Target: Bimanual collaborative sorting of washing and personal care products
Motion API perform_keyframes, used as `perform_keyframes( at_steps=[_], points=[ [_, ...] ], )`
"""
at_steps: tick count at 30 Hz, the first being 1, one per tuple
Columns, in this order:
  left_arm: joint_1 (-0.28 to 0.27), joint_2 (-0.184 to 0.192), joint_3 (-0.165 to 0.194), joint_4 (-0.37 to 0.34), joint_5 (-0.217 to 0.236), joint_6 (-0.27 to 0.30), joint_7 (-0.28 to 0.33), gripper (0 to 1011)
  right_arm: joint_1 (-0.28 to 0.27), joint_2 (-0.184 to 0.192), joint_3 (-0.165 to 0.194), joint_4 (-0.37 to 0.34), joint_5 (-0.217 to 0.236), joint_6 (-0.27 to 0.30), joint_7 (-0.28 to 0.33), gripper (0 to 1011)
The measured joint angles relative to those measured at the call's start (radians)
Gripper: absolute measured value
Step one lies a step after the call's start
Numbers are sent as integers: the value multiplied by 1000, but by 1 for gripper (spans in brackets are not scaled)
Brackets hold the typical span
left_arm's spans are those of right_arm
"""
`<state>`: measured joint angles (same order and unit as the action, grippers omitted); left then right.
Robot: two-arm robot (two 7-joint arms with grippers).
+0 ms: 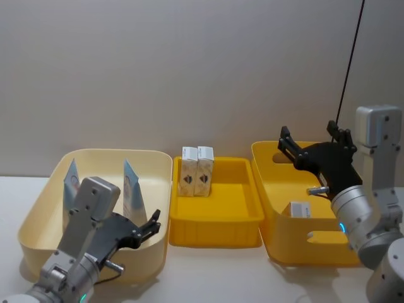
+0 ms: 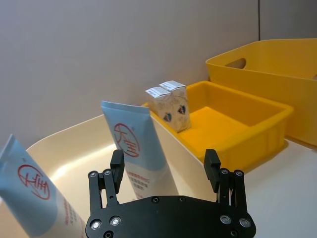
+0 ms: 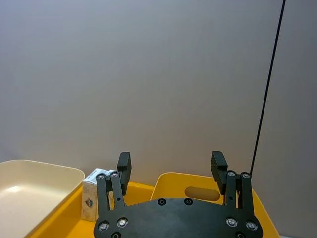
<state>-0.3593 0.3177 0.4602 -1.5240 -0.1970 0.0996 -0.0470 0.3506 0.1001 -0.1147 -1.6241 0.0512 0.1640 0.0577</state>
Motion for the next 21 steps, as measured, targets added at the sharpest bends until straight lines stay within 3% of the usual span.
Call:
perform_keyframes(
  at_steps=[9,21],
  points=[
    [-12,-17,-9,7,32,26,41,1003,-16,0,1,-22,-1,-30,5,1001],
    [-64,-38,3,57,49,31,11,1003,-26,0,1,-35,-2,-48,8,1001]
  ],
)
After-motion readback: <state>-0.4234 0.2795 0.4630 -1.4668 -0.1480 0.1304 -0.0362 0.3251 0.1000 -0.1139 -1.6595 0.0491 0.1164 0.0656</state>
